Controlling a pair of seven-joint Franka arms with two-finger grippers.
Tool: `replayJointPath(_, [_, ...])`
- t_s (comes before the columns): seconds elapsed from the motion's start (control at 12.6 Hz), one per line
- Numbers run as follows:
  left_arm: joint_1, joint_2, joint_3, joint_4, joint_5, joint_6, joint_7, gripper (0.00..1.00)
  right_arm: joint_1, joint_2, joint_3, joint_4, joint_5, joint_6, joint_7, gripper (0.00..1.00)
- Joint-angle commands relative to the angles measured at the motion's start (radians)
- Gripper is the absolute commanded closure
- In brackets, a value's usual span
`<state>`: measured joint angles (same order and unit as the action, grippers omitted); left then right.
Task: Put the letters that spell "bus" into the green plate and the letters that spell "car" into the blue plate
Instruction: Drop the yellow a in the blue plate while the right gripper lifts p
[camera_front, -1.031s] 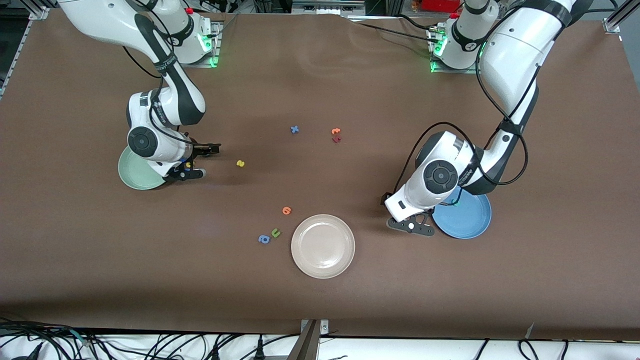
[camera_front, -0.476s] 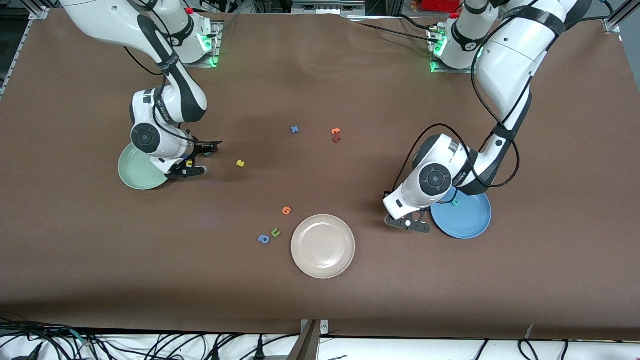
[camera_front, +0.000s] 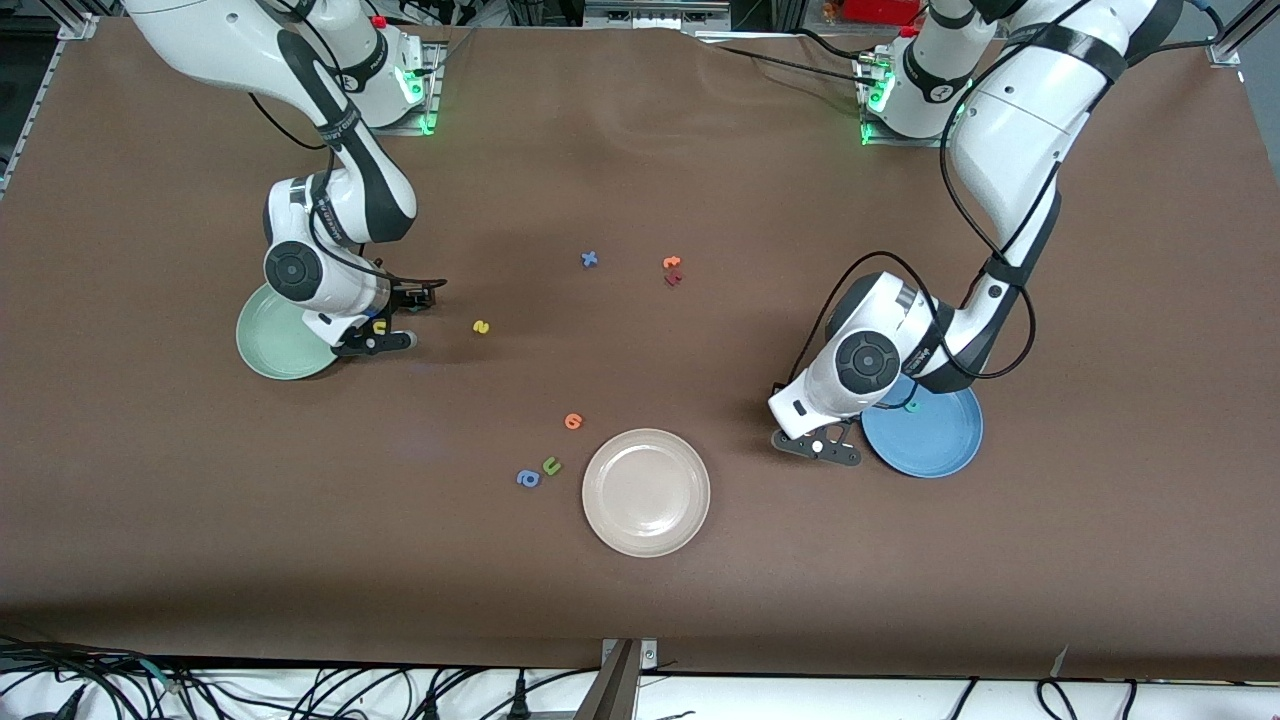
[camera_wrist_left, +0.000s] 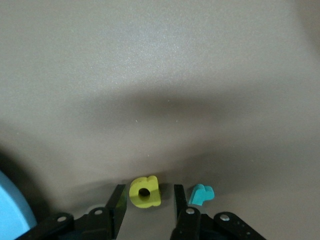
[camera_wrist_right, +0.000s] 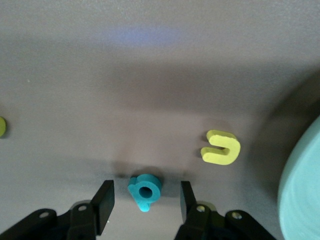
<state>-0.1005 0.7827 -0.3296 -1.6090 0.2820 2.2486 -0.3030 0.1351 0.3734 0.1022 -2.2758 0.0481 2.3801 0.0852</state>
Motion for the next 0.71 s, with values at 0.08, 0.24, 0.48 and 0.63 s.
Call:
replayJointPath(0.08, [0.01, 0.012, -0.003, -0.011, 0.039, 0.04, 0.01, 0.54, 0.02, -0.017, 0.002, -0.028, 0.001, 0.04, -0.012, 0.4])
replayJointPath(0.24, [0.01, 0.013, -0.003, -0.012, 0.039, 0.042, 0.01, 0.6, 0.029, -0.013, 0.001, -0.03, -0.001, 0.053, -0.013, 0.4])
replayJointPath(0.48, [0.007, 0.009, -0.003, -0.023, 0.039, 0.034, 0.005, 0.88, 0.028, -0.008, -0.001, -0.03, -0.007, 0.057, -0.016, 0.4])
replayJointPath(0.63, [0.01, -0.012, -0.005, -0.017, 0.039, -0.01, 0.01, 0.88, 0.028, -0.008, -0.001, -0.03, -0.037, 0.064, -0.016, 0.4])
